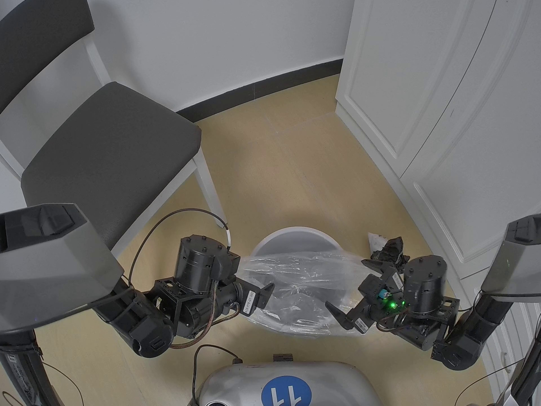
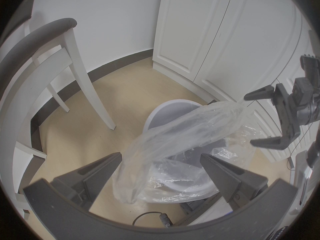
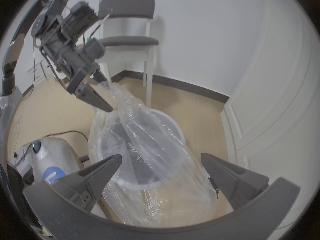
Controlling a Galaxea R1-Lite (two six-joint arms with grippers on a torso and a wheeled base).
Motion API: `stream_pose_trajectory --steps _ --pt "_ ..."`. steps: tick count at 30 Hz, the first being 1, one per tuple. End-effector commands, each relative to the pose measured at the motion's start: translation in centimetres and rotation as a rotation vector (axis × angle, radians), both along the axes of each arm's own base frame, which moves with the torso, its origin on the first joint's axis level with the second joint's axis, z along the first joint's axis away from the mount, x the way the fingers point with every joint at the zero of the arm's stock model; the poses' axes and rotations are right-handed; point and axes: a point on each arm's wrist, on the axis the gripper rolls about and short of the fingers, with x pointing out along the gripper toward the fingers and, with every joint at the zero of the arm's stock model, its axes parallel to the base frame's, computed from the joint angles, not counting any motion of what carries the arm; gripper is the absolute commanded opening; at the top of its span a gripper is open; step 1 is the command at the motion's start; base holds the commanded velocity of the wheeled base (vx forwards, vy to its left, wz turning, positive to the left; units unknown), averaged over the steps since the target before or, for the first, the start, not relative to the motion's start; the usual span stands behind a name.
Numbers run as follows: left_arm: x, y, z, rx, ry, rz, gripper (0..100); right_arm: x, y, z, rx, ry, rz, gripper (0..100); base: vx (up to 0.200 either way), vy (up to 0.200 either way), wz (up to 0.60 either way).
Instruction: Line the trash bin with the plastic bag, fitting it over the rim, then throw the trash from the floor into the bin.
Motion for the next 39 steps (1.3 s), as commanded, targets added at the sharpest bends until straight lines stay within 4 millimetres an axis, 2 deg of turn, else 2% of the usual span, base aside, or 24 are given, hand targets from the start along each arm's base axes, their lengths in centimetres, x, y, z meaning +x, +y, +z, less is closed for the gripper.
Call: stream_pose_trajectory --steps 1,2,6,13,20,32,39 --pt "-0.3 0.4 0.5 0.008 -0.02 -0.007 100 1.9 2.4 4.1 -0.06 -0.067 0.044 100 0.0 0.0 0.0" --pt "-0.3 0.4 0.4 0.009 -0.017 -0.007 100 2.2 2.9 4.7 -0.102 -0.054 0.067 100 0.0 0.0 0.0" --pt "-0.3 0.3 0.4 0.008 -0.02 -0.009 100 2.8 4.3 4.8 -0.133 -0.036 0.095 100 0.0 0.0 0.0" --pt "-0.3 0.3 0.5 0.005 -0.023 -0.009 100 3.6 5.1 4.3 -0.164 -0.042 0.124 100 0.0 0.0 0.0" --pt "-0.3 0.3 0.5 0.005 -0.025 -0.007 100 4.1 5.0 2.7 -0.187 -0.007 0.117 100 0.0 0.0 0.0" --pt "-0.3 0.4 0.6 0.005 -0.027 -0.005 100 3.8 4.6 1.9 -0.206 0.024 0.117 100 0.0 0.0 0.0" --pt "-0.3 0.3 0.5 0.007 -0.026 -0.003 100 4.7 4.3 0.9 -0.219 0.047 0.096 100 0.0 0.0 0.0"
